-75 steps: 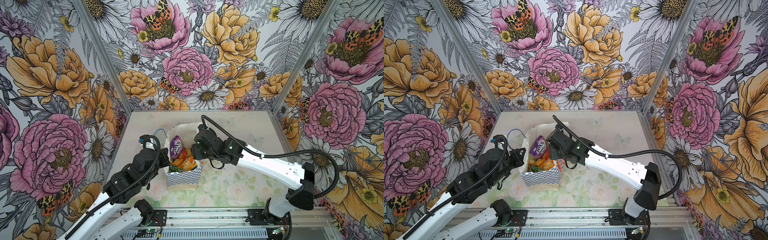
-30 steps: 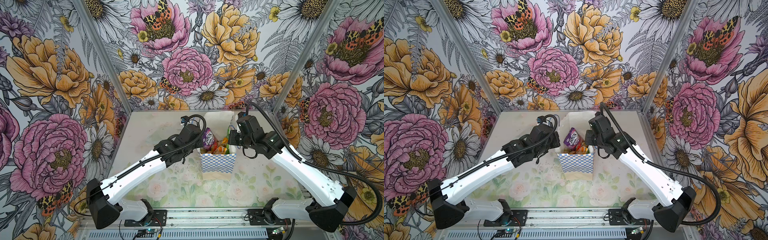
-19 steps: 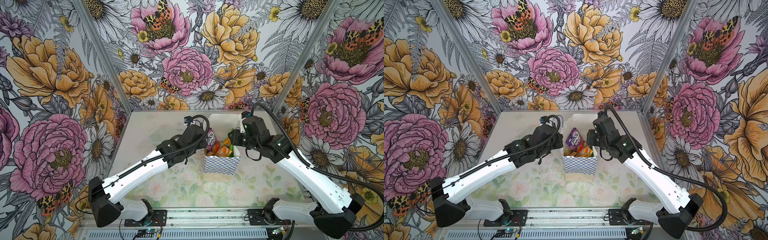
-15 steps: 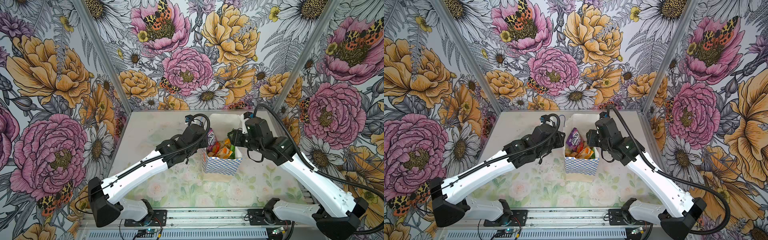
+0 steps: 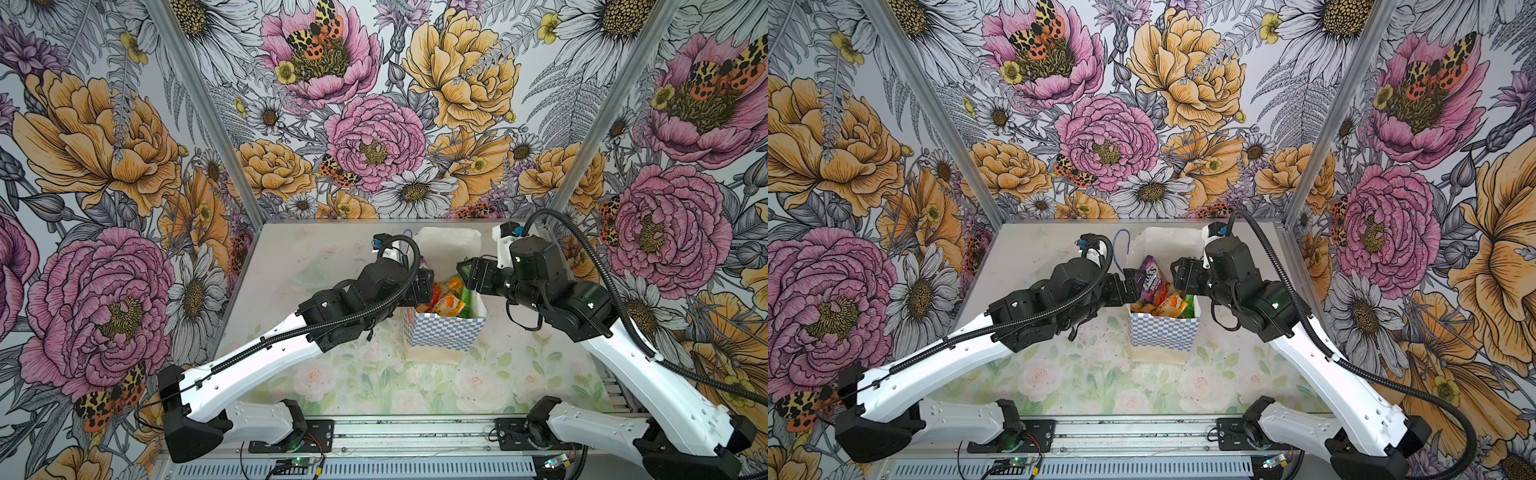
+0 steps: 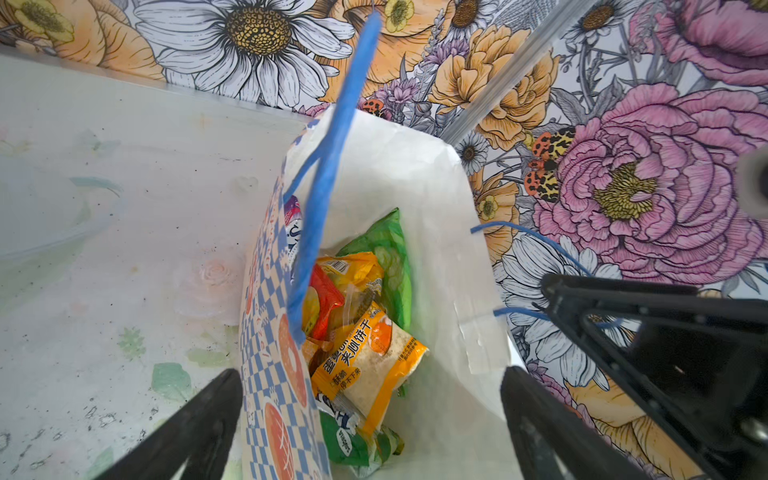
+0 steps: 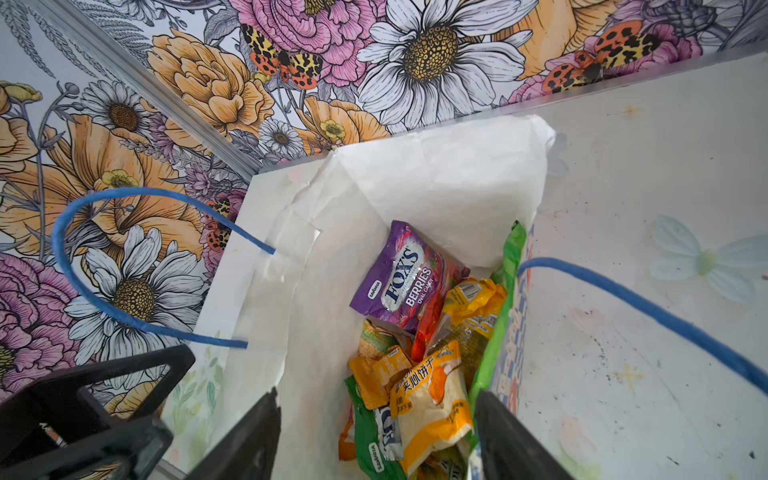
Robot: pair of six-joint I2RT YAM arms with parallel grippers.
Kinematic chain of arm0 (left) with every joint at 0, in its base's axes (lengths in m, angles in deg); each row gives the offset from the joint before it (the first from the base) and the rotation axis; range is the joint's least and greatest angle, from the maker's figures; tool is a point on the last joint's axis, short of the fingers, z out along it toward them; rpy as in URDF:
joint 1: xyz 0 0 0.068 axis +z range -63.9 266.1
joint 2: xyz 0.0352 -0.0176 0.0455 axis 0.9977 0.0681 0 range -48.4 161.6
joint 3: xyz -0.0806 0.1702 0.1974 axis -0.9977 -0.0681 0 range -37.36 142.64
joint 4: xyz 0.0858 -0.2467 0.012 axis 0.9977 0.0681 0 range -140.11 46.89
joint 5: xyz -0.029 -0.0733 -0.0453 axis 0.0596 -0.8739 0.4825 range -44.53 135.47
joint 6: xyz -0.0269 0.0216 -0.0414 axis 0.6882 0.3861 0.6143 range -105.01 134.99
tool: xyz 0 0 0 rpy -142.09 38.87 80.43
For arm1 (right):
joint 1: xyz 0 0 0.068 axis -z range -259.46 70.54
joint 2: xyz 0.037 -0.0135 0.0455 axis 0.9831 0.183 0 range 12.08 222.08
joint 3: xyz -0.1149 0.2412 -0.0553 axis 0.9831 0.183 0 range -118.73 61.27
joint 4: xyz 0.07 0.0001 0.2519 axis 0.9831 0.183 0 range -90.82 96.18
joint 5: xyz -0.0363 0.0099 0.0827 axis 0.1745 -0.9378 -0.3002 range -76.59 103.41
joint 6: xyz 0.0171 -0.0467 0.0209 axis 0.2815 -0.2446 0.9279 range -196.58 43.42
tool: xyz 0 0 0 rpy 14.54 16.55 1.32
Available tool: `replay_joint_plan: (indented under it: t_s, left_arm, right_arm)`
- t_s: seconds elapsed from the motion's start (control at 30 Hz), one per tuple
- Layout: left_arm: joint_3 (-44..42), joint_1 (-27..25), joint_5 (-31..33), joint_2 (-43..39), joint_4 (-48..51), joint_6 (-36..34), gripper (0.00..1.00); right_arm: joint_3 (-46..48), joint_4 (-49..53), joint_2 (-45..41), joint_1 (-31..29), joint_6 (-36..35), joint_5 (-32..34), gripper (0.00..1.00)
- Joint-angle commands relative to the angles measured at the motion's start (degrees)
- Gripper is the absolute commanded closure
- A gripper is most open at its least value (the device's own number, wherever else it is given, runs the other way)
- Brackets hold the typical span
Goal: Place the snacks into the paper bag
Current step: 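Open both grippers and pull them back away from the bag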
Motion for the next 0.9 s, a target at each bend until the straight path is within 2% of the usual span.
replay_joint_plan:
  t_s: [0.0,0.17,0.37,0.6,0.7,0.87]
  left_arm:
    - [-0.7,-1.54,4.4,-4.1,-0.15,-3.49,0.01]
    - [-5.52,-3.65,11.67,-11.38,-0.84,-7.13,0.01]
    - [-16.96,-4.48,19.68,-25.91,-5.77,-9.76,0.01]
    - [-28.75,-4.32,36.47,-41.53,-5.67,-10.61,0.01]
    - [-33.07,-3.98,43.46,-45.65,-5.52,-10.52,0.01]
    - [-39.83,-1.66,54.2,-47.74,-5.31,-10.12,0.01]
  right_arm:
    - [-2.68,0.14,-2.43,0.1,-1.81,-2.27,0.24]
    - [-2.83,0.14,-7.26,0.1,-2.7,0.25,0.24]
    - [-0.51,0.64,-15.97,0.1,-3.61,6.85,0.24]
    - [8.68,3.83,-28.98,0.14,-0.76,26.95,0.25]
    - [14.74,4.25,-33.24,0.12,0.4,34.51,0.25]
    - [25.13,4.98,-38.8,0.15,3.83,42.16,0.24]
